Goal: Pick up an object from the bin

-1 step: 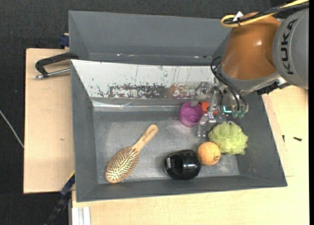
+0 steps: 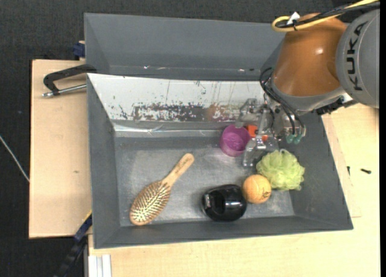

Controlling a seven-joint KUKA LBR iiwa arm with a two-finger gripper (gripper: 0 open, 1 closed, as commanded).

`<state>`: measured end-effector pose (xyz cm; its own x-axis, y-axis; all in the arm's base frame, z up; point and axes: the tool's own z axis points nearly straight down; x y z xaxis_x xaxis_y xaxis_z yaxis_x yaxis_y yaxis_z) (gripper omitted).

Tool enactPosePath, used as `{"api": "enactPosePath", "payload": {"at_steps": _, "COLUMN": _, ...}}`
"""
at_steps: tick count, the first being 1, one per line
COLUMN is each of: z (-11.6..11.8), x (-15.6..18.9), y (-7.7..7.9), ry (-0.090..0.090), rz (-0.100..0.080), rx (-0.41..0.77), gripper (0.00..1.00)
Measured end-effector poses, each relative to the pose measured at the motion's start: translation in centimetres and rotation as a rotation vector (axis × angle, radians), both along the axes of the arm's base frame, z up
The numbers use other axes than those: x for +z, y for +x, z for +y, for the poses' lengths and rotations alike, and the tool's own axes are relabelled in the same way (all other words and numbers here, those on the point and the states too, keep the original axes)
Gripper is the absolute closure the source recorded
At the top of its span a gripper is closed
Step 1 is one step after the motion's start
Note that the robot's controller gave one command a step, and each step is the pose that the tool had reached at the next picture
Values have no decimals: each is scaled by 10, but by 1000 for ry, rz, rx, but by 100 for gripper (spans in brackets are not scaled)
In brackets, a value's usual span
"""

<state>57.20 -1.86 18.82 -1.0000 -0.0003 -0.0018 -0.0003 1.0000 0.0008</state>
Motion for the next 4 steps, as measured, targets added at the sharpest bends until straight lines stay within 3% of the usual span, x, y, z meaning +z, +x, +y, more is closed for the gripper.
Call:
{"api": "enactPosePath", "payload": {"at_steps": 1, "z": -55, "x": -66, "y": -18, "ry": 0, "rz": -6, "rx": -17, "gripper": 0}}
{"api": "enactPosePath", "payload": {"at_steps": 2, "z": -85, "x": -75, "y": -27, "ry": 1, "rz": 2, "rx": 62, "gripper": 0}}
{"api": "enactPosePath", "payload": {"at_steps": 3, "z": -108, "x": -82, "y": -23, "ry": 1, "rz": -2, "rx": 7, "gripper": 0}}
{"api": "enactPosePath", "payload": {"at_steps": 4, "z": -132, "x": -119, "y": -56, "ry": 3, "rz": 2, "rx": -96, "gripper": 0}}
